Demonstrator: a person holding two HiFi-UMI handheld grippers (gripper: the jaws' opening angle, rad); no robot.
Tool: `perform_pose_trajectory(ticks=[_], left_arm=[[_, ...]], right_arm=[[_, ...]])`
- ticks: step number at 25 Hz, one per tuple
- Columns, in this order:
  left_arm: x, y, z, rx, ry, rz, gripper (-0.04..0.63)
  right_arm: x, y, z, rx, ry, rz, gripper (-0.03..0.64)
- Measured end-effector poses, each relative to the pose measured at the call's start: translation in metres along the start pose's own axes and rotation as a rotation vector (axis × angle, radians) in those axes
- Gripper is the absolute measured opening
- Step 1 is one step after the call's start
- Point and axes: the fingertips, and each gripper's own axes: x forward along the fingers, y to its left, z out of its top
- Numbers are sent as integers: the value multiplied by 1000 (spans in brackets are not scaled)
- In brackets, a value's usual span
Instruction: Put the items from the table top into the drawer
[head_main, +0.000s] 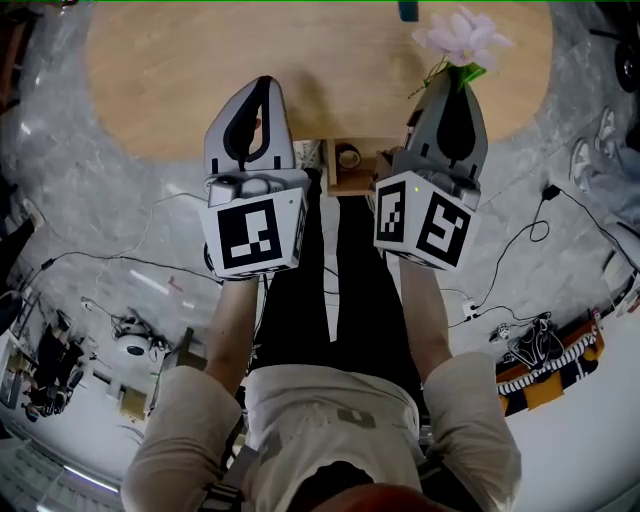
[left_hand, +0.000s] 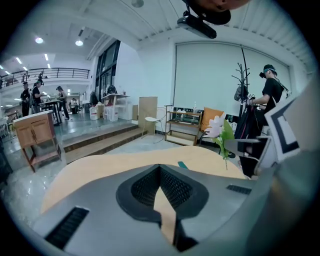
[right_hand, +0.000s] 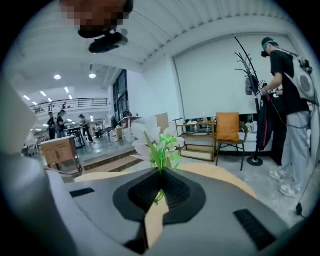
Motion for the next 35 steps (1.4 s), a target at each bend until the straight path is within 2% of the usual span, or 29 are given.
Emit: perform_pose_trajectory(ticks=[6,15,18,20,23,25,27,32,35], left_arm=[[-3,0,4,-15,-4,5,6],[-3,-1,-1,-8,18,16,6],[-2,-1,0,1,11,15,6],[0,-2,2,5,-6,7,8],[0,-2,3,7,-18,-4,6],[-1,1,1,15,-9,-6,6],[-2,5,-2,28,2,-4,8],[-5,2,-12,40,25,-10,6],[-3,-5,-12,48,22,-30,6]], right_arm=[[-34,21,4,-127,1,76,14],[-35,28,7,-168,-11,129,14],[-34,30,0,-202,5,185,14],[-34,35,-16,-235,48,288,14],[-43,44,-49,-314,139,511,14],[-55,45,-78,-404,219,656,14],[-71,36,-117,-541,330,770,14],[-107,-10,-231,-887,548,943,14],[-126,-30,-287,-1036,655,1049,14]])
